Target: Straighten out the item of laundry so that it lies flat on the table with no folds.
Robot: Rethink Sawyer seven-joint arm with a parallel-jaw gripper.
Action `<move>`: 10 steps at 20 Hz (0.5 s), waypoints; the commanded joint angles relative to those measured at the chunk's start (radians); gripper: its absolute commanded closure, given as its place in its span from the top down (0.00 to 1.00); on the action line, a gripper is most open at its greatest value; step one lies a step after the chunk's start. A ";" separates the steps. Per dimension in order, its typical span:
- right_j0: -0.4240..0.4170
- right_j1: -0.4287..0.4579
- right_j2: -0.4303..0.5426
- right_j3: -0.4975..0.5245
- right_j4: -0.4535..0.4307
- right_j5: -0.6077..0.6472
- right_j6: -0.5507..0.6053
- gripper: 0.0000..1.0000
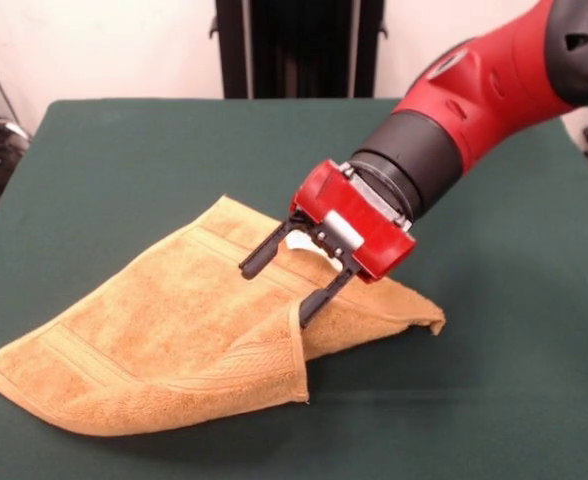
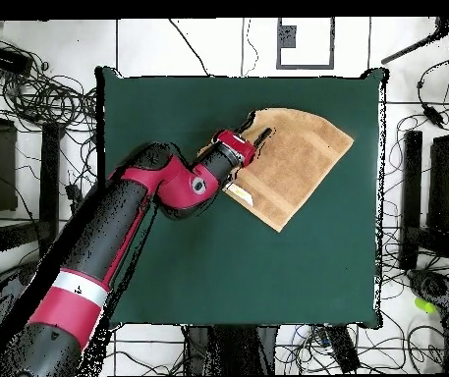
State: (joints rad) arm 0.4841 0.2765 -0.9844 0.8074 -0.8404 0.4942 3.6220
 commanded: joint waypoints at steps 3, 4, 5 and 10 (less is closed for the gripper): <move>-0.035 -0.073 0.105 -0.036 -0.009 -0.034 -0.351 1.00; -0.043 -0.075 0.101 -0.048 -0.017 -0.038 -0.377 1.00; -0.048 -0.069 0.093 -0.062 -0.025 -0.038 -0.383 1.00; -0.047 -0.042 0.054 -0.103 -0.075 -0.030 -0.305 1.00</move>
State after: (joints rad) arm 0.4391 0.2143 -0.9899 0.7910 -0.8912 0.4944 3.5445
